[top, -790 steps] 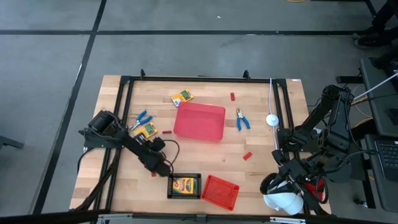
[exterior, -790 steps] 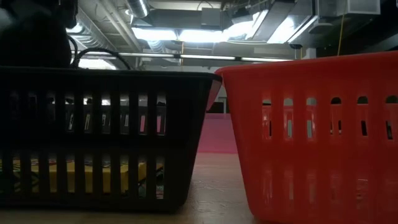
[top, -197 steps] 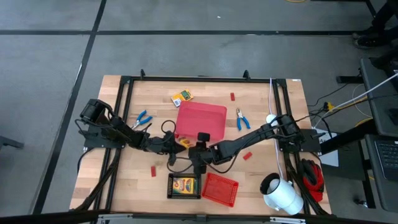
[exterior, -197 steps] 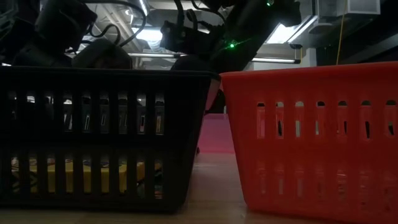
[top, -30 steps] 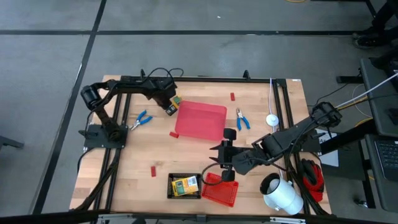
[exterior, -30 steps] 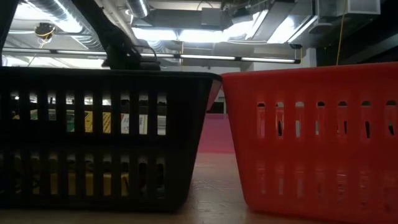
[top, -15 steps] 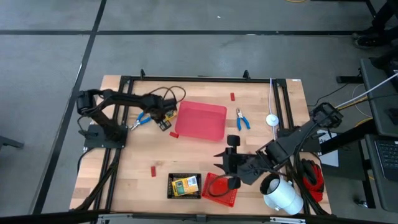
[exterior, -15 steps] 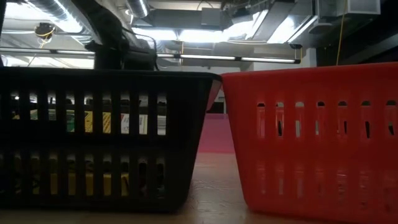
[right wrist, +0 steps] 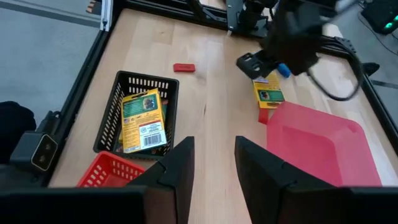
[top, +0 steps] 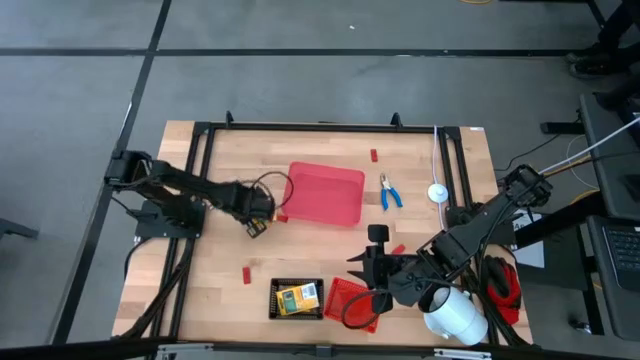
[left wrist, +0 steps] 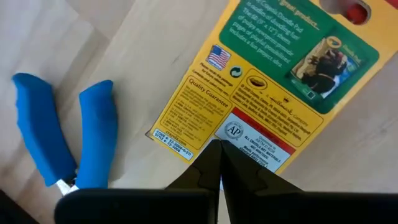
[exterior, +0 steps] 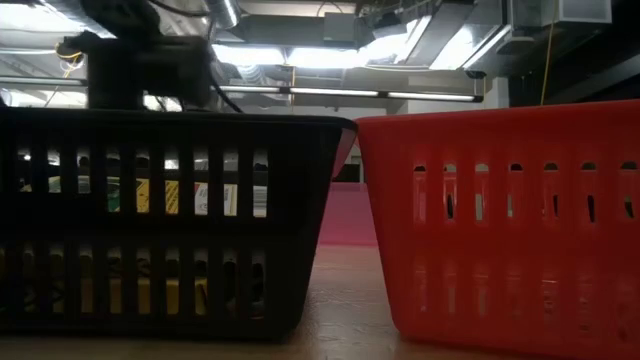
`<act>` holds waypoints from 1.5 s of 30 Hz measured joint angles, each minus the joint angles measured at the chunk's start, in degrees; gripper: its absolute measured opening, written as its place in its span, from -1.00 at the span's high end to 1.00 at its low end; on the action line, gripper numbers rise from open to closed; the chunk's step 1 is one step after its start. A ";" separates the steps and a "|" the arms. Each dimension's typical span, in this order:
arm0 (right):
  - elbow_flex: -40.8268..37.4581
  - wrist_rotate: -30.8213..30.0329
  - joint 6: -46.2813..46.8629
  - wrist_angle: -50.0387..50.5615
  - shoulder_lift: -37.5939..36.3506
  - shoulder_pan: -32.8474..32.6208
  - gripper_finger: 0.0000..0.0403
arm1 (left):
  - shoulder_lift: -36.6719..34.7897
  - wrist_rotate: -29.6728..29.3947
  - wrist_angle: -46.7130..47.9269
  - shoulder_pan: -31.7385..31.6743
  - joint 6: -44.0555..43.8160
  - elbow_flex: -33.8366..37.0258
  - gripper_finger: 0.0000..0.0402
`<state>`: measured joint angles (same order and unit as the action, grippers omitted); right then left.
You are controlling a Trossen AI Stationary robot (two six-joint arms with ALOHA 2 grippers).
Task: Pick & Place School Supplies
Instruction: Put the crayon box into the black bin
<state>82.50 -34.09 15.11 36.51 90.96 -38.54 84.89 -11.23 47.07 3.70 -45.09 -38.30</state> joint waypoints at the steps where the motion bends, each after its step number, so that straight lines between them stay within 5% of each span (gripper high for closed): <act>1: 0.00 0.00 0.37 0.00 0.00 0.02 0.41 | 0.06 -0.69 -0.10 1.81 -1.54 0.06 0.97; 11: -0.06 0.53 2.47 -2.30 1.74 -0.20 0.41 | 0.06 -1.41 -2.21 14.85 -13.86 0.17 0.97; 17: -8.36 4.07 5.31 -14.87 4.72 0.70 0.41 | 0.23 -1.33 -7.06 18.67 -16.27 -0.74 0.97; 25: -29.29 19.28 12.30 -61.98 3.15 7.31 0.41 | 0.28 -3.92 -9.45 21.49 -16.73 -0.77 0.97; 30: -37.99 26.76 23.80 -74.56 3.41 14.58 0.41 | 0.30 -6.76 -9.93 23.58 -17.17 -0.68 0.97; 40: -37.89 37.87 36.92 -74.80 3.50 20.86 0.41 | 0.45 -8.89 -18.54 25.91 -14.71 -0.60 0.97; 45: -35.81 38.58 38.47 -62.95 3.64 22.71 0.41 | 0.45 -10.71 -17.92 25.96 -13.73 -0.64 0.97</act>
<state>46.69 4.50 53.58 -26.44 94.60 -15.84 85.34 -21.94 29.15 29.66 -58.82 -38.94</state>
